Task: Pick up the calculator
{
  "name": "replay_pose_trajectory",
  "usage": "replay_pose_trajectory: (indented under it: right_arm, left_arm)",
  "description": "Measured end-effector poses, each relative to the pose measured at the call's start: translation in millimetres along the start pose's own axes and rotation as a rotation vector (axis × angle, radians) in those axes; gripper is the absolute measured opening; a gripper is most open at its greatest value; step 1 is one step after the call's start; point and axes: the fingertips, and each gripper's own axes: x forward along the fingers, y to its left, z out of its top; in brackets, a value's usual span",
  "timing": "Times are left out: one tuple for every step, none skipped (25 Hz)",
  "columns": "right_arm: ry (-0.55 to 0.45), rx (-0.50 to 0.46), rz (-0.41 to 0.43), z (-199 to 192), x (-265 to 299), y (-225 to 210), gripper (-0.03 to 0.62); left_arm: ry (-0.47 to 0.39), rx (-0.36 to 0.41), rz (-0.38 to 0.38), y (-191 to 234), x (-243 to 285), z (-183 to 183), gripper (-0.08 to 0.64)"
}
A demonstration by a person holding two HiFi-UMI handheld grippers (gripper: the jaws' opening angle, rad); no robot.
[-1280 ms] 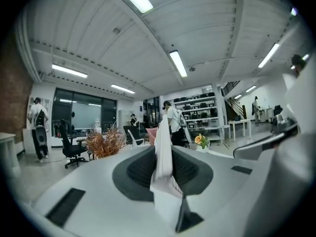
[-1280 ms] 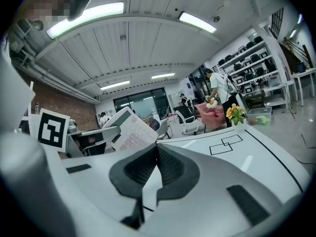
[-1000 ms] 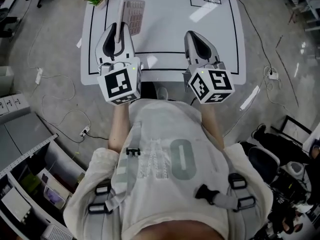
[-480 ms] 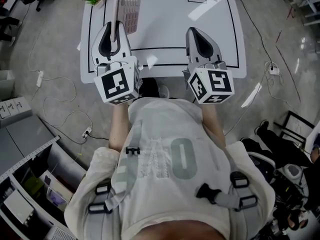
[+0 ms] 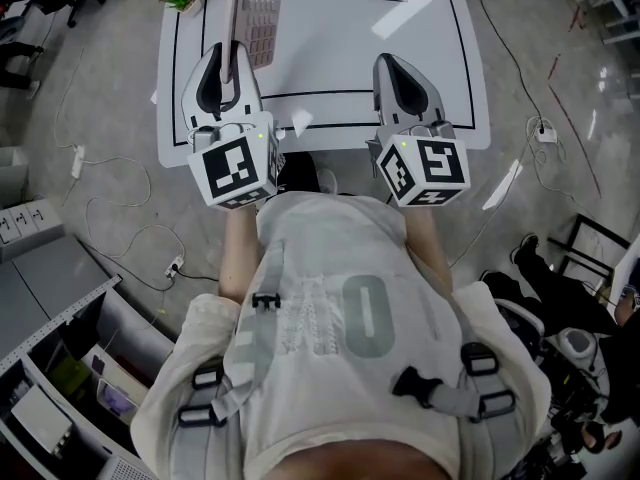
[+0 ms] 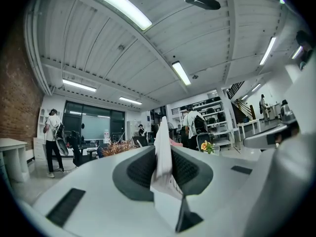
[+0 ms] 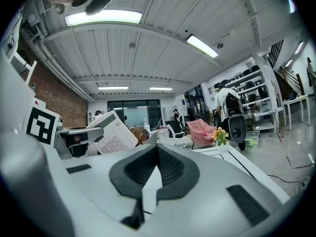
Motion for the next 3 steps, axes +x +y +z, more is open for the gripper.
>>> replay_pose_trajectory:
  right_arm:
    - [0.001,0.0,0.0,0.1,1.5,-3.0,0.005]
    - [0.002,-0.001,0.0,0.4,3.0,-6.3,0.005]
    - [0.003,-0.001,0.0,0.8,4.6,-9.8,0.005]
  left_arm:
    - [0.003,0.0,0.003,-1.5,2.6,0.1,0.089]
    - [0.002,0.001,0.002,-3.5,5.6,-0.1,0.089]
    - [0.001,0.002,0.0,-5.6,8.7,-0.2,0.089]
